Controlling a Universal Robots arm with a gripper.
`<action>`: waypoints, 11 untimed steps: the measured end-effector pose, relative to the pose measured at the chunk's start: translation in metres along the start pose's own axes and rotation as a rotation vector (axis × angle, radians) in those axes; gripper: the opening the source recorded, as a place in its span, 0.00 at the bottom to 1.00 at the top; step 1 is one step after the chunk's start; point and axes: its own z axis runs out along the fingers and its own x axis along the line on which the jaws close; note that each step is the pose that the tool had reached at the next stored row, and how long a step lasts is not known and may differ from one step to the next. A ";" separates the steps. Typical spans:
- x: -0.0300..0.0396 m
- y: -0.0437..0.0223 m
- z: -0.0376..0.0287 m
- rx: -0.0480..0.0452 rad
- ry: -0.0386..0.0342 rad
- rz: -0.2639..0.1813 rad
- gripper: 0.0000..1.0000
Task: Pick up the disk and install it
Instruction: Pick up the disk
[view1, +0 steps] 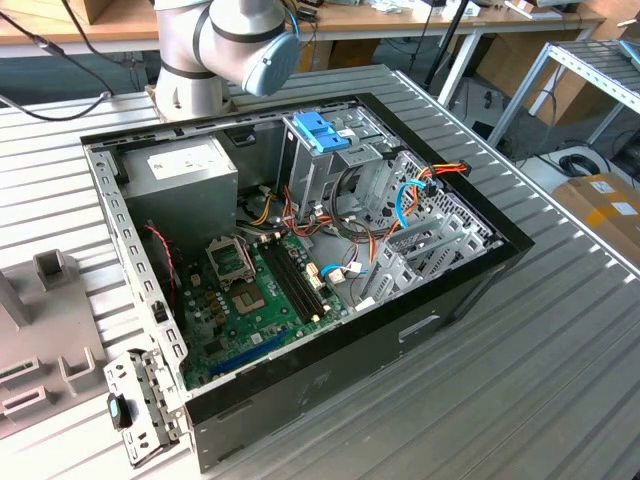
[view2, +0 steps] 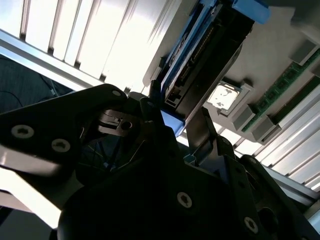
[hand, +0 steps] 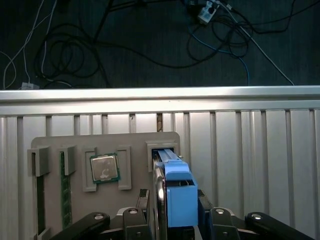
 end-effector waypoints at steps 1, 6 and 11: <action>0.0000 -0.0001 0.0009 -0.0001 0.0000 0.000 0.48; 0.0003 -0.0003 0.0061 -0.0001 0.0001 0.000 0.48; 0.0005 -0.0003 0.0097 0.0000 0.0000 0.000 0.48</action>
